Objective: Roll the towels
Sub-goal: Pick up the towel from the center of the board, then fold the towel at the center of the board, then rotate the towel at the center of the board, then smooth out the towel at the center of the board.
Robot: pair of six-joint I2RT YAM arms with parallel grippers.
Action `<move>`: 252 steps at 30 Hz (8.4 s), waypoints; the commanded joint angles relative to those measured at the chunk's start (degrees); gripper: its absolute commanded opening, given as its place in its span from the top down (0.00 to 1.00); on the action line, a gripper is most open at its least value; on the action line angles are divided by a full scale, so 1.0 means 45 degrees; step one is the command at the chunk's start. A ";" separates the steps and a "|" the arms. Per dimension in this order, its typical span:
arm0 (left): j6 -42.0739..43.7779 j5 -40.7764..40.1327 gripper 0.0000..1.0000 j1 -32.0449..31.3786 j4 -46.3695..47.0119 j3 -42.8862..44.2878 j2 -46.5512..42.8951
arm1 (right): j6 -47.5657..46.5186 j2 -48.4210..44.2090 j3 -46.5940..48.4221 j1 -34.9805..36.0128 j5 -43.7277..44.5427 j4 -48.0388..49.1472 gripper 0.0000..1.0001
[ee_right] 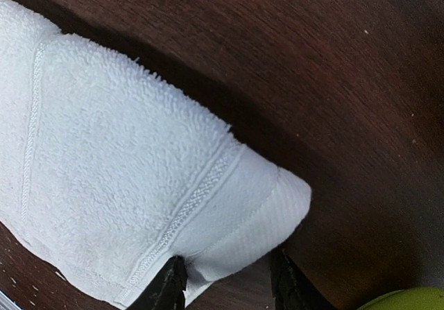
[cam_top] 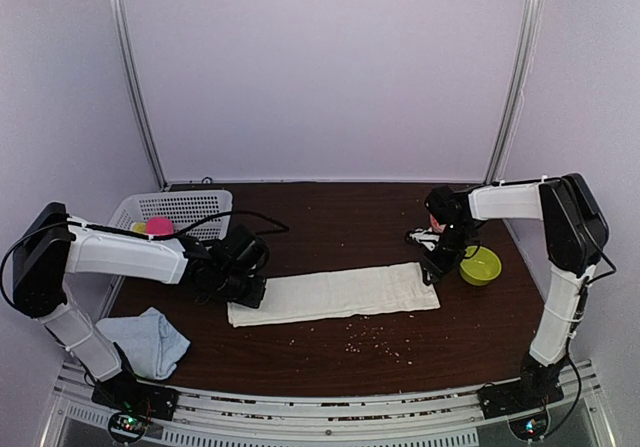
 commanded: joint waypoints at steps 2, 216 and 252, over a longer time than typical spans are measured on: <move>-0.0004 -0.0238 0.67 0.0037 0.0118 -0.0028 -0.0087 | 0.0298 0.0451 0.0373 0.0022 -0.0486 -0.0124 0.60; 0.3527 0.5633 0.79 0.1787 0.1002 1.0322 0.9246 | 0.0178 -0.2131 -0.0503 0.0500 -0.6736 0.3342 0.71; 0.5373 0.5345 1.00 -0.2393 0.4494 0.2343 0.4632 | 0.2223 0.3040 0.5133 0.2343 -0.6398 0.3970 0.71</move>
